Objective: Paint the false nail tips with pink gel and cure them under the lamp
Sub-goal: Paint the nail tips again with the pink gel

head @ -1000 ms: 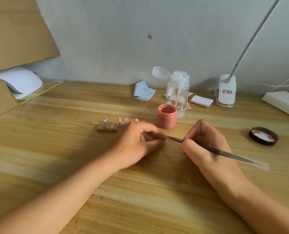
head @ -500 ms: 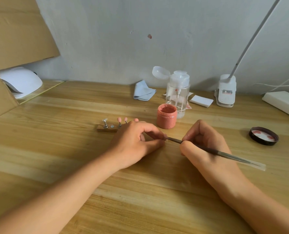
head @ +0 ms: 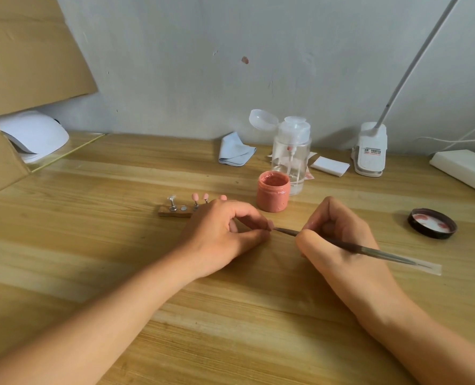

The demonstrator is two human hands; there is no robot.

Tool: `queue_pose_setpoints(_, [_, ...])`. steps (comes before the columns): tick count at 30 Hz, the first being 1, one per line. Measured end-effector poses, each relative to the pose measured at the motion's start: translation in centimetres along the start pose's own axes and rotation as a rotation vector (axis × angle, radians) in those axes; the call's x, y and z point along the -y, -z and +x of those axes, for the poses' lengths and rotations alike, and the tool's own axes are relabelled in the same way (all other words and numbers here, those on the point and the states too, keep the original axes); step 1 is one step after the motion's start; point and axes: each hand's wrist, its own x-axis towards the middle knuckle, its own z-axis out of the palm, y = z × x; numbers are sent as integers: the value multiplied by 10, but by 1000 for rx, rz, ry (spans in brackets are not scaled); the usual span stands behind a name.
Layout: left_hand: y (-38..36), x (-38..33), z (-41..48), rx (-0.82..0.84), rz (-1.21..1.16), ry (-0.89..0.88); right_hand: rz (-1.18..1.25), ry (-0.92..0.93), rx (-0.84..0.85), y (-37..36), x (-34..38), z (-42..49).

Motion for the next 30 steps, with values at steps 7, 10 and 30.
queue_pose_setpoints(7, [0, -1, -2, 9, -98, -1, 219, -77, -70, 2, -4, 3])
queue_pose_setpoints(10, [0, 1, -2, -8, -39, -24, 206, -84, -45, 1, -2, 3])
queue_pose_setpoints(30, [-1, -2, -1, -35, 40, -6, 219, -61, -27, 2, 2, 1])
